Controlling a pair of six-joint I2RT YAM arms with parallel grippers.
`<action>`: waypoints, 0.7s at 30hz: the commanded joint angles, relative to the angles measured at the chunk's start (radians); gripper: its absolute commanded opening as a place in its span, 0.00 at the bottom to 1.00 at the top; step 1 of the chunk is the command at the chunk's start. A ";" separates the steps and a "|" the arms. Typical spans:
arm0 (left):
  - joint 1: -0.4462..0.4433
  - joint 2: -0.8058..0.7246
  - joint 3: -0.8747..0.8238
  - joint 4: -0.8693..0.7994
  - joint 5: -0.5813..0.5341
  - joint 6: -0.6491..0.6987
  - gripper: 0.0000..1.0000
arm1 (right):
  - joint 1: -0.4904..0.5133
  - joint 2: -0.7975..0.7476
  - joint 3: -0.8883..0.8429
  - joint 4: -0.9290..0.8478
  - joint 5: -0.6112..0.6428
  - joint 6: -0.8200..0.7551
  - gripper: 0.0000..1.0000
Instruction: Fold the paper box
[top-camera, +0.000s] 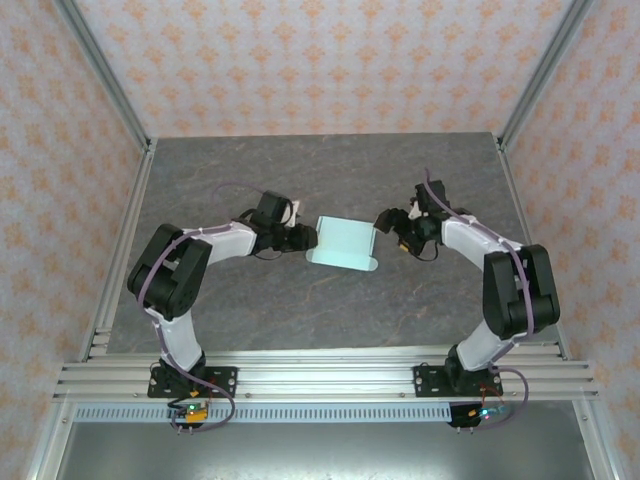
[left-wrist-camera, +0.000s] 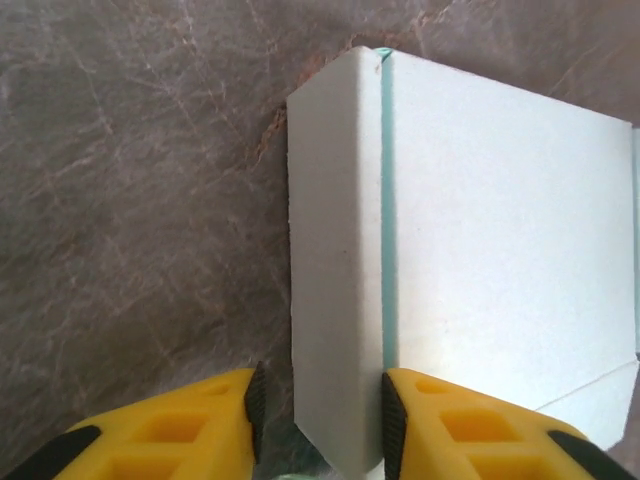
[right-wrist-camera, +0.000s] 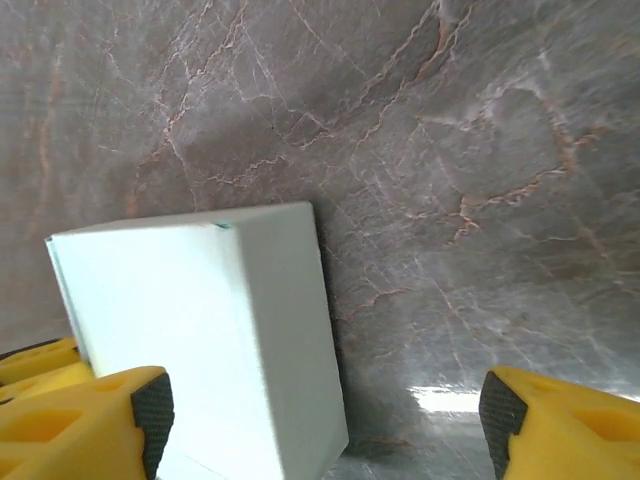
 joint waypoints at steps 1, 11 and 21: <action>0.031 0.098 -0.069 0.025 0.065 -0.030 0.32 | 0.000 0.058 -0.032 0.193 -0.241 0.086 0.83; 0.056 0.091 -0.084 0.034 0.079 -0.011 0.31 | 0.013 0.167 -0.036 0.413 -0.365 0.203 0.83; 0.056 -0.059 -0.108 0.097 0.089 -0.037 0.59 | 0.020 0.159 -0.088 0.631 -0.332 0.498 0.55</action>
